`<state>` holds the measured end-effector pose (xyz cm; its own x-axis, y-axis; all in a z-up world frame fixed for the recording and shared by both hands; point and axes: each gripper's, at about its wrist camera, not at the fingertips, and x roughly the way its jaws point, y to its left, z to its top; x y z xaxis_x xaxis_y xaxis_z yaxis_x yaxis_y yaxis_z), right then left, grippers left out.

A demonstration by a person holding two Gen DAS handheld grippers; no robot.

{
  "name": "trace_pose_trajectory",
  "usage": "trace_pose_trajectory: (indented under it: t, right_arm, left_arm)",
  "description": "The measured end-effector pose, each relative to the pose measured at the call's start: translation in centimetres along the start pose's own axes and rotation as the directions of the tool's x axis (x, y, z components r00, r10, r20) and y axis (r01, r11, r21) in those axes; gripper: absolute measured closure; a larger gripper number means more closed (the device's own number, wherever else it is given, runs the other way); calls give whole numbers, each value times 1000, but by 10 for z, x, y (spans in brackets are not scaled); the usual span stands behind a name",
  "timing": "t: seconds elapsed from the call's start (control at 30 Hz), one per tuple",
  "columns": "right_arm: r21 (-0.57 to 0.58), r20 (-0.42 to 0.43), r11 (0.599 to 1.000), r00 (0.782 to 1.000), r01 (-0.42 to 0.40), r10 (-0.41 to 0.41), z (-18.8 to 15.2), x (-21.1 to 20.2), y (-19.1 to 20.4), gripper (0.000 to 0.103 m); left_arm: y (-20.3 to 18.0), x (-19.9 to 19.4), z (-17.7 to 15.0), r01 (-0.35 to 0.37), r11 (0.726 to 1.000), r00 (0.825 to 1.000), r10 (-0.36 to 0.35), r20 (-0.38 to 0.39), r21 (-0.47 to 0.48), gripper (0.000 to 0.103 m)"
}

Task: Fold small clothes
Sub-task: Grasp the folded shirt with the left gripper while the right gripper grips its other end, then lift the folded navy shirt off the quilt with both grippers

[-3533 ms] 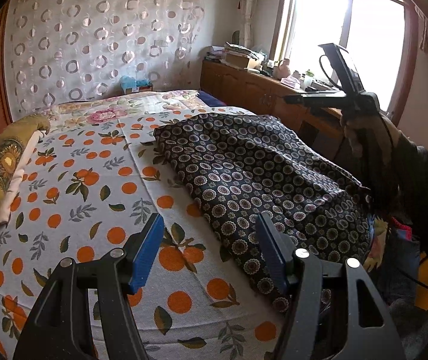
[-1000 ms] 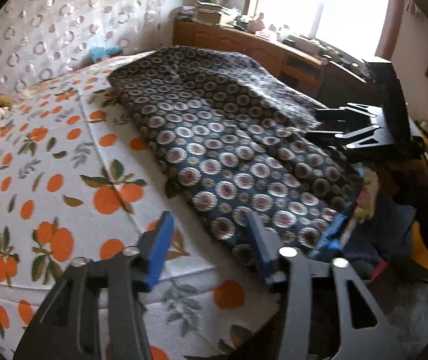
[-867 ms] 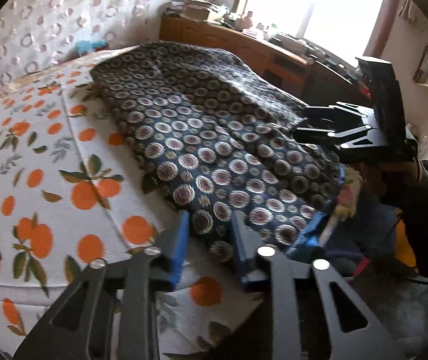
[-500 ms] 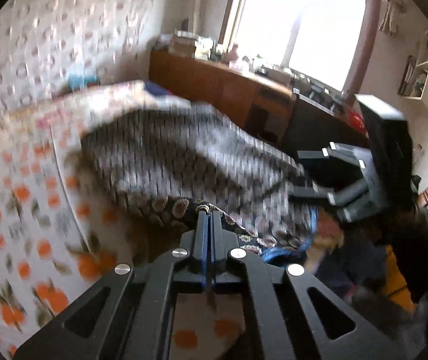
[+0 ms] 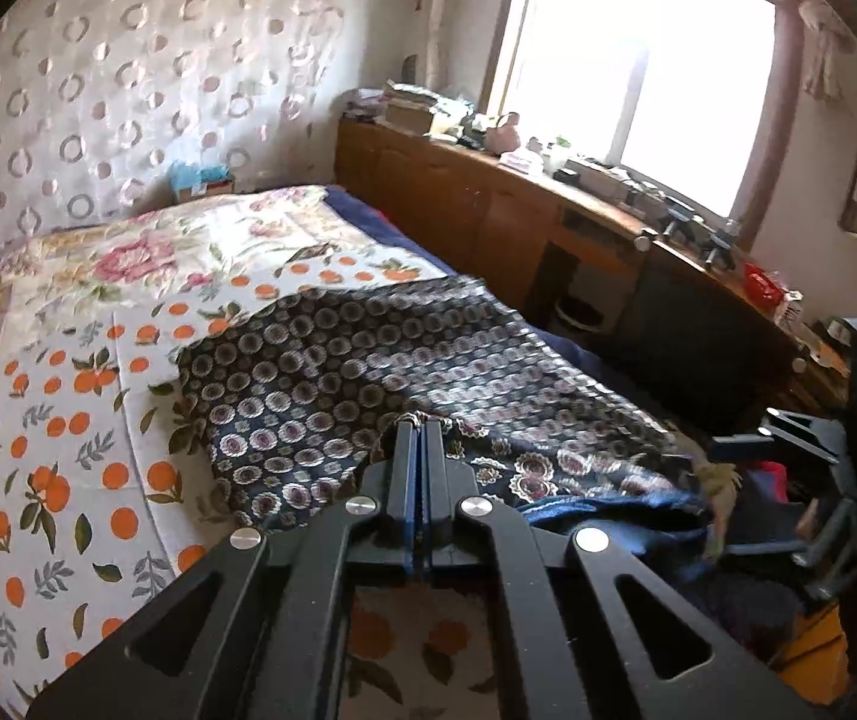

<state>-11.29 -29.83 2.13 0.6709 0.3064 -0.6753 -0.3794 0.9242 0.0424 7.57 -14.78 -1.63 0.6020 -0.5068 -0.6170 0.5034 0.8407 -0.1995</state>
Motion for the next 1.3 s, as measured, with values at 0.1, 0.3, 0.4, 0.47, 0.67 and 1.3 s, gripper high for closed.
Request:
trace_pose_trajectory:
  t: [0.1,0.3,0.4,0.47,0.67,1.3]
  right_arm:
    - [-13,-42,1000,999,25,-26,-6,12,-1,19]
    - [-37,-98,996,992,78,-81,-10,40,-12,24]
    - [-45,-93,995,992,85,-89,-3,45,-21,62]
    - [-46,-72,998,996,52,-55,4,50,-27,95]
    - [3,57,999,998,37,-37,51,58,-44,98]
    - [-26,18,999,999,29,-28,120,149,-76,98]
  left_arm:
    - [10,7,-4,-4,999,1000,4,-18,-35,102]
    - [20,1,-8,-20,998,1000,19,-14,-56,102]
    - [22,-5,-7,-23,998,1000,23,2,-54,102]
    - [23,-11,-6,-28,998,999,29,17,-54,102]
    - [39,-21,1,-63,996,997,65,49,-57,102]
    - [99,30,33,-76,993,997,73,-38,-88,84]
